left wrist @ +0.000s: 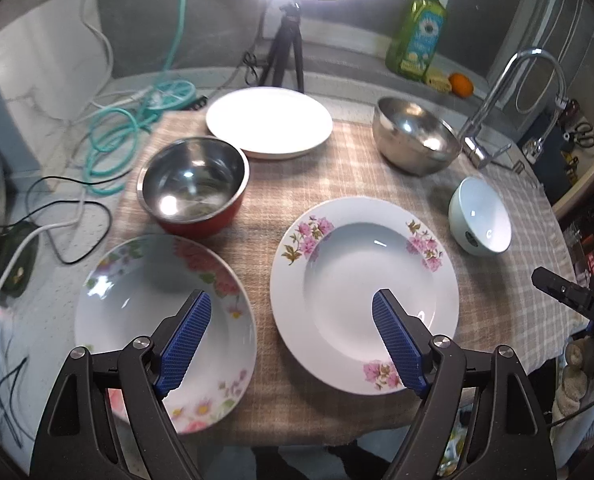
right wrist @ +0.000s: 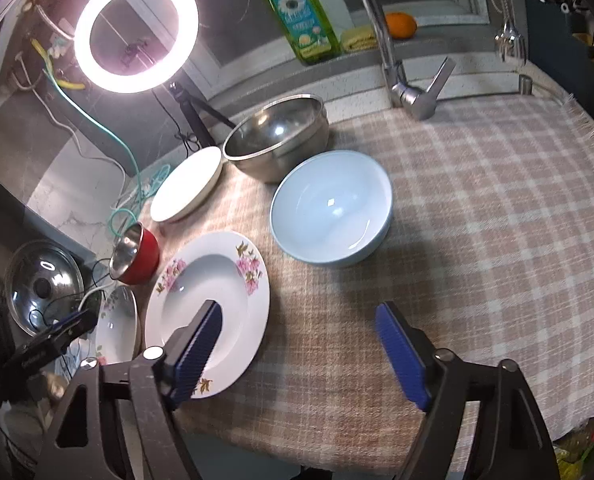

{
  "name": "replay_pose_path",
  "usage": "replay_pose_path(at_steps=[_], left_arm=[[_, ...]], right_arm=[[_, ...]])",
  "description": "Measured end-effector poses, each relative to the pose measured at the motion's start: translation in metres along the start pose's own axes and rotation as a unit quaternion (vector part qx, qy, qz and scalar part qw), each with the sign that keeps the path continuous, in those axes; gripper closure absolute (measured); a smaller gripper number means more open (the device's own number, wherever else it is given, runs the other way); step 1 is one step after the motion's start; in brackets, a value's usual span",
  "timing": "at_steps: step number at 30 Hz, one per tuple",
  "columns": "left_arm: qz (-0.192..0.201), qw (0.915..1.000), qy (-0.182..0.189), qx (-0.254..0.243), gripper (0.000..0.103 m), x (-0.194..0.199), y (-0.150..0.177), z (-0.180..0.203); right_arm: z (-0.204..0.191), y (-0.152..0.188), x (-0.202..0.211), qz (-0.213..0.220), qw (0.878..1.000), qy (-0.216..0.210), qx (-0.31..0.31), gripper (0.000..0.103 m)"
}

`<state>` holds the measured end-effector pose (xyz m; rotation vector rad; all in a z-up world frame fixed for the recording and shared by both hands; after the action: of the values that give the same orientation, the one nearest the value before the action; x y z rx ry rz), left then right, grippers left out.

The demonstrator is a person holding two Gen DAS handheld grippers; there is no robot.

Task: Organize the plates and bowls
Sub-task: 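Move the right tool down toward the rim of the pink-flowered deep plate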

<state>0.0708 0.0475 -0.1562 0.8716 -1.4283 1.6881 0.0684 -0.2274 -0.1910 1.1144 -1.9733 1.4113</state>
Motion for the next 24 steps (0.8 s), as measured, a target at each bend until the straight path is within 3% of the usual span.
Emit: replay_pose_path(at_steps=[3,9,14,21,24], left_arm=[[-0.035,0.9992,0.013,-0.014,0.025,-0.025,-0.008,0.003],[-0.067,0.9967,0.026,-0.038,0.027,-0.048,-0.025,0.005],[-0.094,0.9941,0.053,-0.004,0.033,-0.061,-0.034,-0.006],[-0.124,0.9880,0.087,0.026,0.050,-0.069,-0.036,-0.021],[-0.129,0.9863,0.102,0.012,0.054,-0.069,-0.036,-0.022]], right_arm=[[-0.004,0.005,-0.013,-0.014,1.000,-0.005,0.003,0.033],[-0.016,0.017,-0.034,-0.043,0.999,-0.021,-0.006,0.049],[-0.019,0.026,-0.046,-0.059,0.997,-0.036,-0.026,0.056],[-0.007,0.021,-0.055,-0.069,0.994,-0.053,-0.064,0.062],[-0.003,0.017,-0.058,-0.070,0.993,-0.057,-0.076,0.063]])
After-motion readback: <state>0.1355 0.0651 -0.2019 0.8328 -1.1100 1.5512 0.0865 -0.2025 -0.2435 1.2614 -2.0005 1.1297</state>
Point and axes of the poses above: each gripper's, at about its wrist camera, not at the fingertips, and x roughly against the way its jaws point, z to its right, y to its underside, the point moved 3 cm from there along -x, roughly the way its jaws point, and after that the axes turned 1 degree about x, right-handed, at the moved point
